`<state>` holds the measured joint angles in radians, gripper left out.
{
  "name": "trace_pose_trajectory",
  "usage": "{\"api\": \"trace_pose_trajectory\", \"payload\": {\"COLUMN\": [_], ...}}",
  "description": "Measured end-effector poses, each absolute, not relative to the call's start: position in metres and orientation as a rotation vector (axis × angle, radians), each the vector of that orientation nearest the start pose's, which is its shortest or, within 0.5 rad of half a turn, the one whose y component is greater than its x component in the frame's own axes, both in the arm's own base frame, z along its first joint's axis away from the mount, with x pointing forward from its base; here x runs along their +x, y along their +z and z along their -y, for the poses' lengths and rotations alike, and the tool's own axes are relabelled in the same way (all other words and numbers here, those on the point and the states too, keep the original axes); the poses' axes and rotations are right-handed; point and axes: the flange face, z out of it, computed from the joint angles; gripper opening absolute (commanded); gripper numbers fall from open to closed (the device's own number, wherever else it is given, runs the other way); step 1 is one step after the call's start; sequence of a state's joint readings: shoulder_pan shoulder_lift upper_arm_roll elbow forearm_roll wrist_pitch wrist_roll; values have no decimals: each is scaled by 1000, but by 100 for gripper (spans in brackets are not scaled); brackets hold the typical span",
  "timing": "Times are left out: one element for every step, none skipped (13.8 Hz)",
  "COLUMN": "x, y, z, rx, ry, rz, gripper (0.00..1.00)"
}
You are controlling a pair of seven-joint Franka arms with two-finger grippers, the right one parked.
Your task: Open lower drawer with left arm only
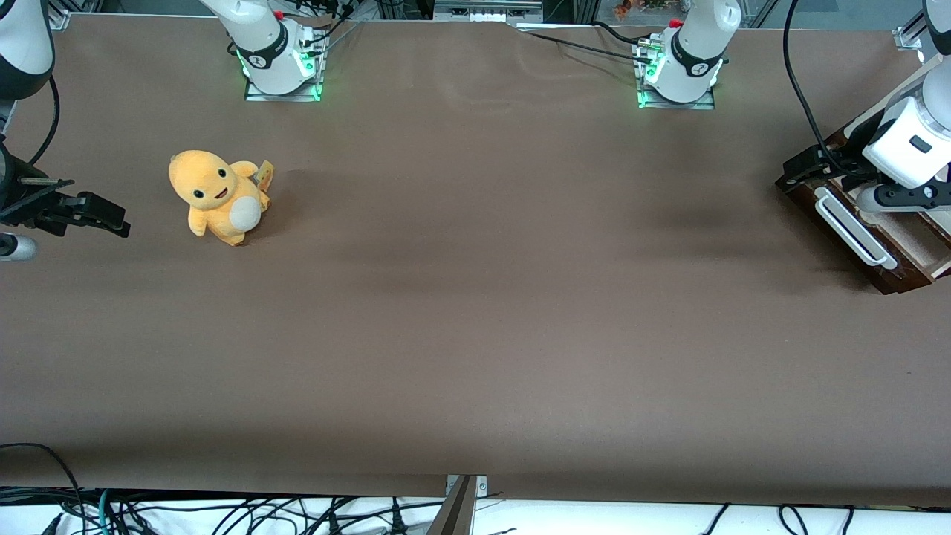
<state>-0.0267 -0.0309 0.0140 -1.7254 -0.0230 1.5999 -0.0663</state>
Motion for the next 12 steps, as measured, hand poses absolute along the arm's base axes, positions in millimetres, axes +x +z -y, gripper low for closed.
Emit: {"api": "trace_pose_trajectory", "payload": {"x": [541,541,541,541,541,541,541,541,541,541,541,541], "y": [571,571,571,571,571,571,571,571,571,571,571,571], "z": [9,9,9,9,9,9,9,8,7,6,5,5], "rx": [-3156,-3156,-3157,-3157,-3157,-3157,-3158,-3158,-3158,-3159,-3159,-3159], "ry": [151,151,151,151,151,151,151,152,152,152,152,152], "rz": [87,86,86,85,81,69,62,58,56,53,50,49], "gripper": [100,100,100,100,100,100,100,100,100,100,100,100]}}
